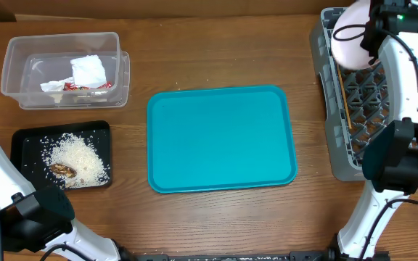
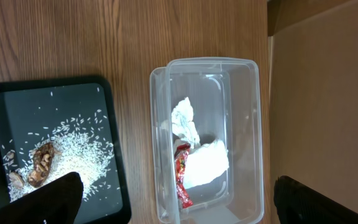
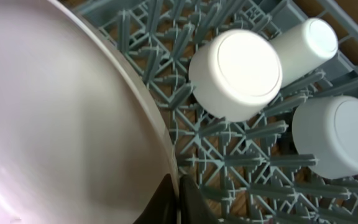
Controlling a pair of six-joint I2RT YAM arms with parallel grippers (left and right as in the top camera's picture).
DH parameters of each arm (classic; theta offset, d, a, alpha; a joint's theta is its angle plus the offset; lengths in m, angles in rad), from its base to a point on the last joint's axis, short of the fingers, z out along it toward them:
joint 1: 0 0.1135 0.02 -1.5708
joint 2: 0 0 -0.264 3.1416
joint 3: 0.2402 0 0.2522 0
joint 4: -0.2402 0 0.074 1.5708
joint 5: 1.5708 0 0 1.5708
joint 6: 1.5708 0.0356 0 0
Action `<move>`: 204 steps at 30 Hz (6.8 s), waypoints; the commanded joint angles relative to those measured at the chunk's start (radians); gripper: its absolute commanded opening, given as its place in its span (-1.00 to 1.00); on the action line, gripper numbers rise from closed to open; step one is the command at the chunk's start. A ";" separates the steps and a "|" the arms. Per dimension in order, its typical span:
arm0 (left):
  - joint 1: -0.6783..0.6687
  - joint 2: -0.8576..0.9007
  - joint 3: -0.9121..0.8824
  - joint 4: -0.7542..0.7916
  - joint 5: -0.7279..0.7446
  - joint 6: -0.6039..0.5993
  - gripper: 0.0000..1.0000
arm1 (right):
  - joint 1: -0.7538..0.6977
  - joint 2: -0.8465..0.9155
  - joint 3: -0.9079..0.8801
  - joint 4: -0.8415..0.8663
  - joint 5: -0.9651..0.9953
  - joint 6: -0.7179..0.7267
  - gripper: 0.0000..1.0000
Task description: Sort waste into correct bins and load items into the dishwasher
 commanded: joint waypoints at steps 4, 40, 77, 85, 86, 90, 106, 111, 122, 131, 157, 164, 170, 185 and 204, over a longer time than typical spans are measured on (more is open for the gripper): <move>-0.002 0.005 -0.002 0.000 -0.020 -0.010 0.99 | 0.039 0.004 -0.007 0.004 0.026 -0.003 -0.92; -0.002 0.005 -0.002 0.000 -0.020 -0.010 1.00 | -0.256 -0.111 0.089 -0.011 -0.611 0.124 -0.92; -0.002 0.005 -0.002 0.000 -0.020 -0.010 1.00 | -0.348 -0.247 0.090 -0.177 -1.084 -0.019 -0.92; -0.002 0.005 -0.002 0.000 -0.020 -0.010 0.99 | -0.310 -0.422 0.090 -0.591 -1.022 -0.115 -0.92; -0.002 0.005 -0.002 0.000 -0.020 -0.010 0.99 | -0.293 -0.441 0.090 -0.630 -1.023 -0.142 -0.92; -0.002 0.005 -0.002 0.000 -0.020 -0.010 0.99 | -0.194 -0.577 0.011 -0.632 -1.030 -0.183 -0.92; -0.002 0.005 -0.002 0.000 -0.020 -0.010 1.00 | 0.085 -1.044 -0.416 -0.635 -0.954 -0.179 1.00; -0.002 0.005 -0.002 0.000 -0.020 -0.010 1.00 | 0.085 -1.041 -0.416 -0.636 -0.950 -0.180 1.00; -0.002 0.005 -0.002 0.000 -0.020 -0.010 1.00 | 0.098 -1.048 -0.479 -0.634 -0.950 -0.190 1.00; -0.002 0.005 -0.002 0.000 -0.020 -0.010 1.00 | 0.115 -1.290 -0.836 -0.209 -0.969 -0.190 1.00; -0.002 0.005 -0.002 0.000 -0.020 -0.010 1.00 | 0.142 -2.152 -1.835 0.908 -0.964 -0.279 1.00; -0.002 0.005 -0.002 0.000 -0.020 -0.010 1.00 | 0.147 -2.152 -1.981 1.178 -0.911 -0.280 1.00; -0.002 0.005 -0.002 0.000 -0.020 -0.010 0.99 | 0.168 -2.152 -2.039 1.283 -0.790 -0.280 1.00; -0.002 0.005 -0.002 0.000 -0.020 -0.010 1.00 | 0.195 -2.152 -2.062 1.114 -0.714 -0.323 1.00; -0.002 0.005 -0.002 0.000 -0.020 -0.010 1.00 | 0.156 -2.152 -2.062 0.973 -0.626 -0.298 1.00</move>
